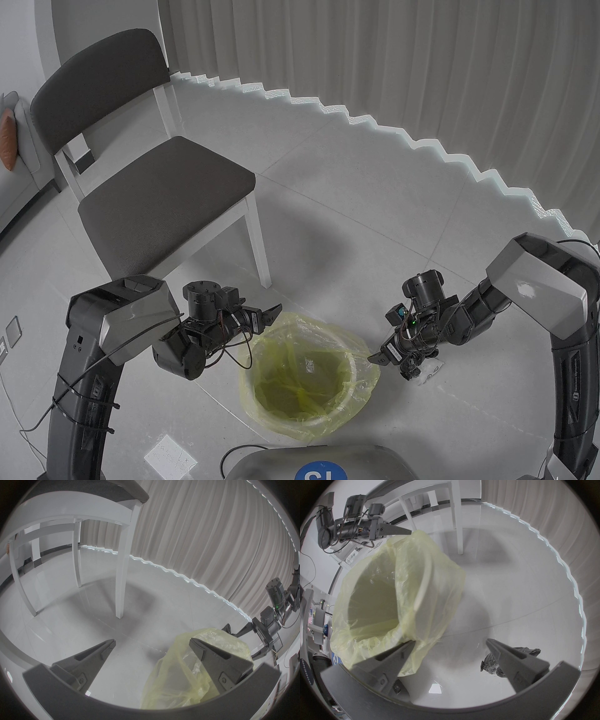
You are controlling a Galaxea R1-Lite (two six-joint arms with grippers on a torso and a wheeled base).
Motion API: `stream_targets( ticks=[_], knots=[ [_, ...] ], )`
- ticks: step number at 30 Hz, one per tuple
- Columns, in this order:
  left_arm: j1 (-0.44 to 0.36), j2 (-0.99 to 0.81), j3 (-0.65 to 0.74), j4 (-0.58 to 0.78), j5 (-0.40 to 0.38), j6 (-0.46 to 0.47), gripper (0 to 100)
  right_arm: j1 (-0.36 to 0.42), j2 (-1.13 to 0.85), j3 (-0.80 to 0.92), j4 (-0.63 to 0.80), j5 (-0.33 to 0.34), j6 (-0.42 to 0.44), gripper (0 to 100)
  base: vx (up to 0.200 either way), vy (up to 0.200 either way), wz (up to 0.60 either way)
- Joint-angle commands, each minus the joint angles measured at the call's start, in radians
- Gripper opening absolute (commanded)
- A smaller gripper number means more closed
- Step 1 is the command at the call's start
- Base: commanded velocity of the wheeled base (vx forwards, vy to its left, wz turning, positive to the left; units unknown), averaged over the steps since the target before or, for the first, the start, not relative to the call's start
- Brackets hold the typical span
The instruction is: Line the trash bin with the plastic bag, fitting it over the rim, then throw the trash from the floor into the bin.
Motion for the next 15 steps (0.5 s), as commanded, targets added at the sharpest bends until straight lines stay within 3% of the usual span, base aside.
stream_targets(
  ticks=[1, 15],
  knots=[
    [-0.023, -0.020, 0.002, 0.002, 0.000, 0.000, 100, 0.001, -0.011, -0.002, -0.001, 0.001, 0.000, 100, 0.000, 0.000, 0.00],
    [-0.084, -0.066, 0.103, -0.006, -0.011, 0.010, 100, 0.001, 0.093, -0.161, 0.001, -0.016, 0.004, 100, 0.000, 0.000, 0.00]
  ],
)
